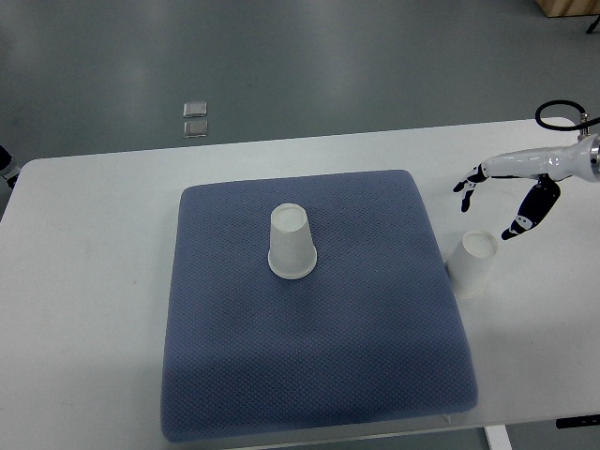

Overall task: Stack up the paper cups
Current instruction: 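Lower the open right hand toward the white cup at the mat edge, then close the right hand fingers around the white cup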

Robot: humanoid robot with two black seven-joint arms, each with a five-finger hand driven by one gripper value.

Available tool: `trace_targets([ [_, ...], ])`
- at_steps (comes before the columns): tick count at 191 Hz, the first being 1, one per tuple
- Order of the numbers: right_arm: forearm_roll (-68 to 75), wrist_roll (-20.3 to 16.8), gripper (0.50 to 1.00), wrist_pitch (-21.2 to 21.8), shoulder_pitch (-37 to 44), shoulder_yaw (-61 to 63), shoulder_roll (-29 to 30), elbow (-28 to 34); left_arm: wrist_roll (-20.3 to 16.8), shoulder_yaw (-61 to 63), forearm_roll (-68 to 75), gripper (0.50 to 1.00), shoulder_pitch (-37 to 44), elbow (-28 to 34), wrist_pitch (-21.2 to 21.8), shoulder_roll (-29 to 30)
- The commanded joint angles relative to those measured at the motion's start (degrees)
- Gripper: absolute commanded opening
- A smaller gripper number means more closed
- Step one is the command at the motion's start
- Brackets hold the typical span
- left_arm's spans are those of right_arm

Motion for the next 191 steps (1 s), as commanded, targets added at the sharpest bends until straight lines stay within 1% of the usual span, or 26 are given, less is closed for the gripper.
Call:
trace_targets([
  [1, 0.18, 0.16, 0.911, -0.83, -0.29, -0.07, 0.34, 0.42, 0.08, 0.06, -0.01, 1.000, 0.00, 0.00, 0.00, 0.00],
  [63, 0.00, 0.33, 0.911, -1.09, -2.93, -0.07, 0.34, 1.48, -0.01, -0.02, -0.01, 1.000, 0.00, 0.00, 0.09, 0.00],
  [115, -0.26, 0.42, 0.911, -4.00, -5.04, -0.07, 0.78, 1.39, -0.01, -0.02, -0.01, 1.000, 0.00, 0.00, 0.09, 0.00],
  [158, -0.44, 0.42, 0.911, -5.05, -5.92, -0.07, 2.80, 0.42, -0.01, -0.02, -0.01, 1.000, 0.00, 0.00, 0.00, 0.00],
  [191, -1.05, 0.33, 0.911, -6.54, -8.29, -0.07, 4.47, -0.72, 0.08, -0.02, -0.01, 1.000, 0.00, 0.00, 0.00, 0.00],
])
